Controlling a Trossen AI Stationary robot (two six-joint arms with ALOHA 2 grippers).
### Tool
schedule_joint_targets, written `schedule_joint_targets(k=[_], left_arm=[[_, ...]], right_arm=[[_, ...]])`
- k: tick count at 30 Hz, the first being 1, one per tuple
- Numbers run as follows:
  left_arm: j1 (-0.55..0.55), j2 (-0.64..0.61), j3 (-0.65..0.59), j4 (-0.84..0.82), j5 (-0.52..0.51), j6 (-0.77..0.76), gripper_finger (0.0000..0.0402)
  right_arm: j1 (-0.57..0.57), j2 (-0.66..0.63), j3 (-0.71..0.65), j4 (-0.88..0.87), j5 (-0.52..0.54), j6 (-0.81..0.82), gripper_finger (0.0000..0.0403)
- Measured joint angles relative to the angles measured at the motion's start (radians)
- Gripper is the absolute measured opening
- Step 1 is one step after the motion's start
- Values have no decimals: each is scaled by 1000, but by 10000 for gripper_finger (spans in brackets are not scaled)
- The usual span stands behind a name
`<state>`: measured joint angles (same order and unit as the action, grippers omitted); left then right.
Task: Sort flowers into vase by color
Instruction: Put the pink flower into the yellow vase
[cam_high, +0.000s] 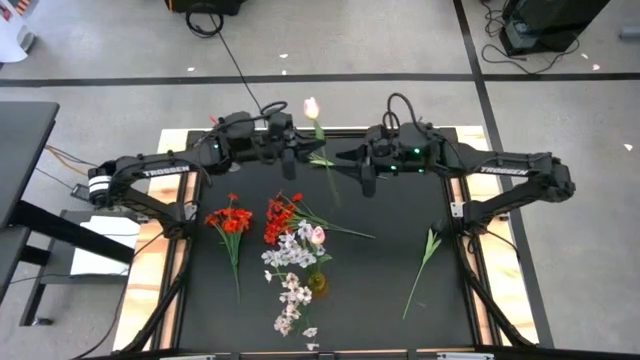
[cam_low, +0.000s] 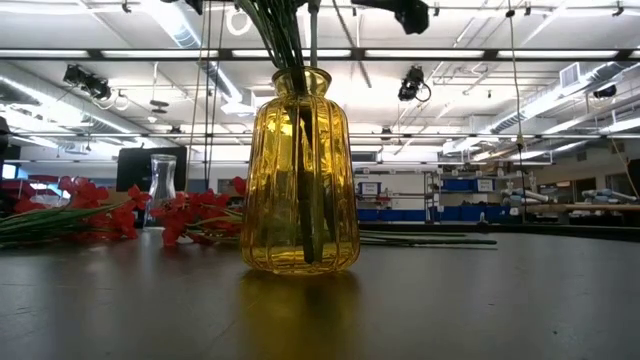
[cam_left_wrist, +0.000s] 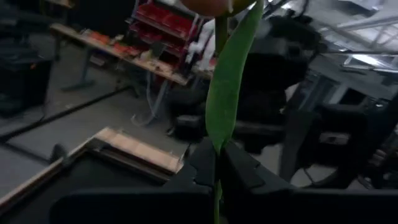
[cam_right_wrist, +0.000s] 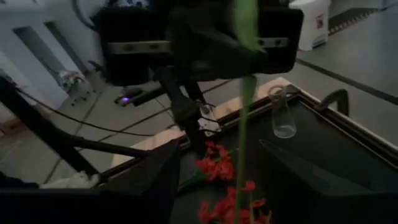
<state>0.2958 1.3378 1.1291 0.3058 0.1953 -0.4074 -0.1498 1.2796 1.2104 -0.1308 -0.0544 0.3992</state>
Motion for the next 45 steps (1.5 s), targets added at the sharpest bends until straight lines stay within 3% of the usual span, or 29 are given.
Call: schedule_joint_targets(k=[7, 14, 22, 28, 34, 37, 40, 45], left_arm=[[-38, 6, -1, -3, 40, 45, 14], [-71, 6, -1, -8, 49, 107, 14], [-71, 6, -1, -29, 45, 111, 14], [-68, 4, 0, -56, 43, 107, 14], [-69, 4, 0, -61, -5, 120, 22], [-68, -1, 0, -68, -47, 147, 47], [-60, -20, -1, -100, -74, 167, 84], [-11, -104, 0, -275, -91, 164, 135]], right_arm=[[-5, 64, 47, 3, -30, -12, 213], [-29, 94, 52, 61, -106, -2, 182], [-37, 105, 51, 69, -133, 8, 117], [-37, 104, 50, 72, -138, -34, 22], [-37, 104, 50, 66, -145, -47, 10], [-37, 102, 50, 54, -86, -43, 7], [-33, 81, 50, -1, 56, -40, 5], [-36, 13, 50, -39, 214, -67, 5]])
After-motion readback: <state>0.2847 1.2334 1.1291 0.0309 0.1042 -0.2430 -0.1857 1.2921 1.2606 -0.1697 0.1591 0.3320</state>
